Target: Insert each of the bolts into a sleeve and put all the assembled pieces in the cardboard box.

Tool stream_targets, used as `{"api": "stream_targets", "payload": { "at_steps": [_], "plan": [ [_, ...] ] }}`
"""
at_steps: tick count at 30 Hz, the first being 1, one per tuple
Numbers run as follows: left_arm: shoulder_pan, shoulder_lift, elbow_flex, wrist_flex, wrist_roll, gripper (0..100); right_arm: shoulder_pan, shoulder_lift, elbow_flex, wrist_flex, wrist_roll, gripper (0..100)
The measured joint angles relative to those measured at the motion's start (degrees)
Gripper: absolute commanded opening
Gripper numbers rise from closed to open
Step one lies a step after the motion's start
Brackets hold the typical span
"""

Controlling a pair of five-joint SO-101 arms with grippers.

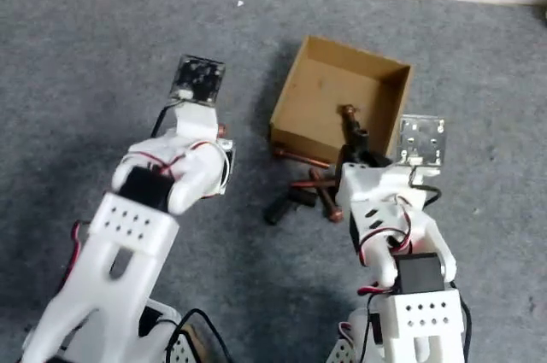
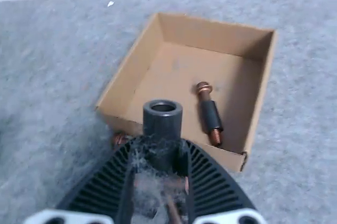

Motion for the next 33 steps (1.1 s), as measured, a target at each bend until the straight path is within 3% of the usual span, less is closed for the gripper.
{"api": "stream_targets", "payload": {
  "at_steps": [8,18,25,33],
  "plan": [
    [0.00,-14.42,9.23,-12.92,1.23,1,-1.14,0.00,0.26,0.00,0.00,0.6],
    [0.00,-24.97,9.41,-13.89,13.19,1,-1.23,0.00,0.26,0.00,0.09,0.6],
    [0.00,-25.93,9.41,-13.89,16.70,1,-1.32,-0.79,0.44,0.00,0.09,0.6],
    [0.00,-27.96,9.41,-13.89,18.73,1,-4.22,-15.03,9.23,0.00,2.11,0.6]
  ]
}}
